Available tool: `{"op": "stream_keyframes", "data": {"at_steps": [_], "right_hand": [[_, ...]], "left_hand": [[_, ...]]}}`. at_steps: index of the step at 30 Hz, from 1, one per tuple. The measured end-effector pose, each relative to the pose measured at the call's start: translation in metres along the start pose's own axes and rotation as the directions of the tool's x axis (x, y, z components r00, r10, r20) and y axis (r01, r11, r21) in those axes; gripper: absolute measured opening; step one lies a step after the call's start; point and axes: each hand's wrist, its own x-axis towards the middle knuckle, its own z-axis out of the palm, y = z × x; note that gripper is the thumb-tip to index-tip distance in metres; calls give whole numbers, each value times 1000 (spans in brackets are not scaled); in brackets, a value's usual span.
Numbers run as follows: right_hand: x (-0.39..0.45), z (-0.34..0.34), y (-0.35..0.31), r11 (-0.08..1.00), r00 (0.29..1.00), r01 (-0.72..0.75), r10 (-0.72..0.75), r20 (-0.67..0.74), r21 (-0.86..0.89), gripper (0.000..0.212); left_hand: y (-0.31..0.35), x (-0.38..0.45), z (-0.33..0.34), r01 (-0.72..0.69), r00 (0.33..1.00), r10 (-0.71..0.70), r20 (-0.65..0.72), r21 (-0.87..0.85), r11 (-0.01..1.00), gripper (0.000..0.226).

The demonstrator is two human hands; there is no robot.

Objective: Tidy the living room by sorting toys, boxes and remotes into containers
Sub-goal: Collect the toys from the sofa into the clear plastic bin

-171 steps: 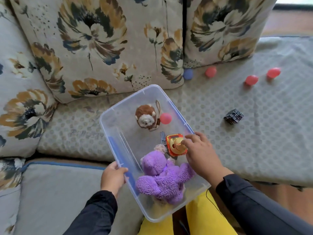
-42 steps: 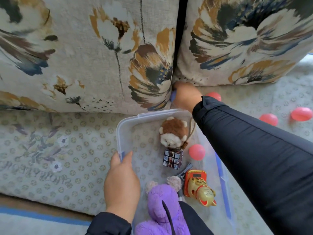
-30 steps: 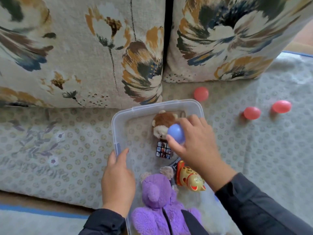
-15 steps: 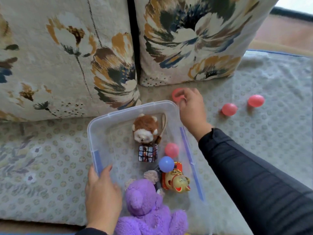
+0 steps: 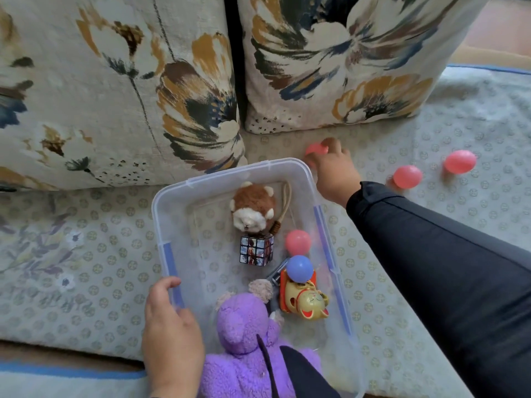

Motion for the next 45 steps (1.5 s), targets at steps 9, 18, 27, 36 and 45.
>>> {"op": "stream_keyframes", "data": {"at_steps": [9,18,27,36,45], "right_hand": [[-66,7,19,987,994,-102,106,-28,125,63],[-52,2,22,997,995,-71,71,68,3,51],[-91,9,39,974,964,-192,165,206,118,57],[-81,7,35,979,962,-202,193,193,32,59],[-180,9,-1,852,954,-191,277,-112,488,56]], "left_hand": [[11,-14,4,-14,1000,13,22,52,999,63],[6,-13,4,-55,998,56,-26,33,998,70],[11,-22,-2,-5,1000,5,19,-9,1000,76],[2,-6,-7,-85,996,82,43,70,994,78],[0,-11,-12,-84,992,78,104,55,995,77]]}}
